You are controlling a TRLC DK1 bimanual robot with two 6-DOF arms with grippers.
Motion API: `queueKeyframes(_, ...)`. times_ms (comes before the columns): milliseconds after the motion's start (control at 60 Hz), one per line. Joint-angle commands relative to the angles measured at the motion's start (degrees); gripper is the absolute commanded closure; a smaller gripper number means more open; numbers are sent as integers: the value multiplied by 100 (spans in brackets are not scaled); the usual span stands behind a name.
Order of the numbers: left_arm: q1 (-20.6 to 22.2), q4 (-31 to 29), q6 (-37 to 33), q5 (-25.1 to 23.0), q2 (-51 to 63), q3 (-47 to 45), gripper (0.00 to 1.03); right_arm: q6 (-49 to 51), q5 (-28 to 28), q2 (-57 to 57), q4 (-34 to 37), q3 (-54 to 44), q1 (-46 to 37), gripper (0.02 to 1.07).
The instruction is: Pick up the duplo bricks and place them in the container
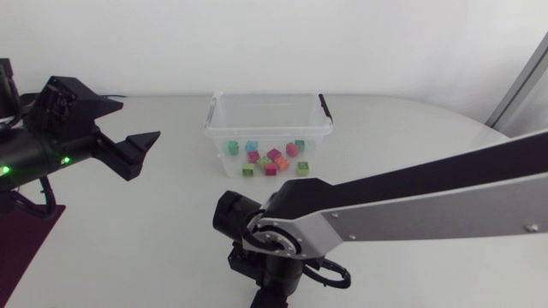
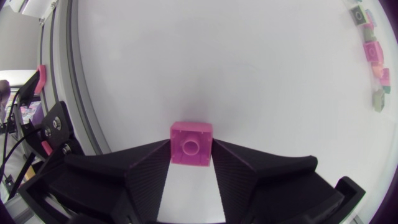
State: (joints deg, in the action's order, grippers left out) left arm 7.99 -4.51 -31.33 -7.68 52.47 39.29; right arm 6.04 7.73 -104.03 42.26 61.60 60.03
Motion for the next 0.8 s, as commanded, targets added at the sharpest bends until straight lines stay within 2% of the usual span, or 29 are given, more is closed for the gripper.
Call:
queueKeyframes(0, -122, -32, -48, -49, -369, -299, 5, 55, 18, 304, 89, -114, -35, 72)
queueKeyframes(217, -465, -23, 338, -58, -914, -712, 5, 55, -228, 1236, 626, 308, -580, 72)
queueKeyframes(417, -825, -41, 760, -32, -1309, -1046, 5, 134, -430, 1693, 740, 871, -1283, 72)
queueKeyframes(600, -878, -269, 1068, 109, -2144, -1327, 5, 116, -764, 1781, 151, 1389, -1960, 72)
queueKeyframes(700, -869, -515, 1121, 144, -2724, -1450, 5, 125, -834, 1587, -526, 1679, -2435, 72)
queueKeyframes(783, -834, -498, 1138, 144, -2830, -1582, 5, 108, -913, 1438, -1141, 1776, -2698, 72)
